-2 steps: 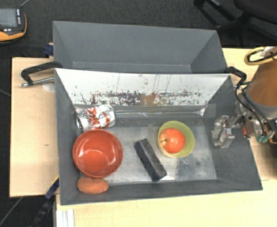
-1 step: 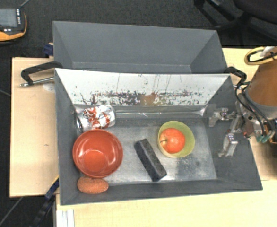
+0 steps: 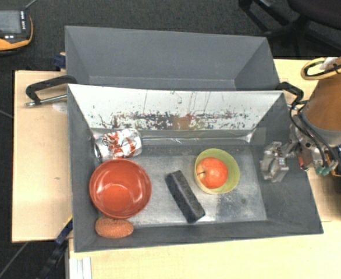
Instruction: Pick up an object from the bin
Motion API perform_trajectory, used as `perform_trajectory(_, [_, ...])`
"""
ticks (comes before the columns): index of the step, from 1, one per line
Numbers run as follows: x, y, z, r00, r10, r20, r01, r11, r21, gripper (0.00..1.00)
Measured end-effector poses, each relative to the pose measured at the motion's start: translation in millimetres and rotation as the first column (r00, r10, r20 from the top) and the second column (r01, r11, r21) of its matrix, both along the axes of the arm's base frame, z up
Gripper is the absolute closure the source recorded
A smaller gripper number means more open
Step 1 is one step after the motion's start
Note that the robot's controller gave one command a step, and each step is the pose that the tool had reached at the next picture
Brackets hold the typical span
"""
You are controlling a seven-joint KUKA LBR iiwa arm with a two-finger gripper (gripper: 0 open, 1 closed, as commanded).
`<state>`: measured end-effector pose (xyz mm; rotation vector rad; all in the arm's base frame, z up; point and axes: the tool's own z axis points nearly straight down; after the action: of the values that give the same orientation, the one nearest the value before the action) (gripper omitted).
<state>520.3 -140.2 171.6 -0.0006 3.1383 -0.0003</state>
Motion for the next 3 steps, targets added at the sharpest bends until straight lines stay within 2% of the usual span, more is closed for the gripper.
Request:
perform_trajectory(1, [5.4,30,-1,0.997,-0.073,0.002,0.073,0.997,0.003,1.00])
perform_trajectory(2, [22.5,60,-28,0.993,-0.118,0.003,0.118,0.993,0.006,1.00])
perform_trajectory(3, [83.1,90,48,0.969,-0.248,0.017,0.248,0.969,0.011,1.00])
